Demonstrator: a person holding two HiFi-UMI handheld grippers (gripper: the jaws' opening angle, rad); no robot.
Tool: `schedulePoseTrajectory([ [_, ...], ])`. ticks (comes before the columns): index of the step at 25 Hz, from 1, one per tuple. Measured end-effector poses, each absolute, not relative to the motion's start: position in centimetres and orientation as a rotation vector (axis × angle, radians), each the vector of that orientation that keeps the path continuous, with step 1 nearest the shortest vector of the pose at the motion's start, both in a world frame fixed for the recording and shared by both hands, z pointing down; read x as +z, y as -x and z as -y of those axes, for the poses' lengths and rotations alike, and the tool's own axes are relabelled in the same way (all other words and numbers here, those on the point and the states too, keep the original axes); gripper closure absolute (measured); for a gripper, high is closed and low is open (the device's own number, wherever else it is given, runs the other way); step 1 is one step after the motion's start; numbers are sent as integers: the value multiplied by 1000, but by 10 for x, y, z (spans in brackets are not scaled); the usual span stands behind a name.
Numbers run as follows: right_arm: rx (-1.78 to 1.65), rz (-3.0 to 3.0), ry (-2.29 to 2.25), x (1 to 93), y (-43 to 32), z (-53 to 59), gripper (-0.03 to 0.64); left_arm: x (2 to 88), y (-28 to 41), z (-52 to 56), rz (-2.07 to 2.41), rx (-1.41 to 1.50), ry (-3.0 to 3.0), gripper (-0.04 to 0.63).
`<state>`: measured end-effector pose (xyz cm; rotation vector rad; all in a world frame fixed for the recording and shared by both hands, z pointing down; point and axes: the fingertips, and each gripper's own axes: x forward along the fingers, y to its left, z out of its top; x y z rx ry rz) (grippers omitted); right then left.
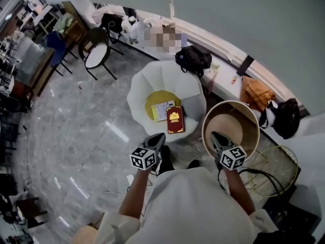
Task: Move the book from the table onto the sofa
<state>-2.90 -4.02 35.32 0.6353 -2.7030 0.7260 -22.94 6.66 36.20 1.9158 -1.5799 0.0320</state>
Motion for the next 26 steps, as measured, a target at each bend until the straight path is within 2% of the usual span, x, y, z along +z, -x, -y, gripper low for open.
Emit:
schedulePoseTrajectory([
  [18, 686, 2689, -705, 350, 24, 50, 577, 359, 249, -72, 1561, 80, -1946, 594],
  [26, 691, 2700, -725, 344, 20, 48, 577, 359, 238, -73, 1549, 56, -1951, 594],
])
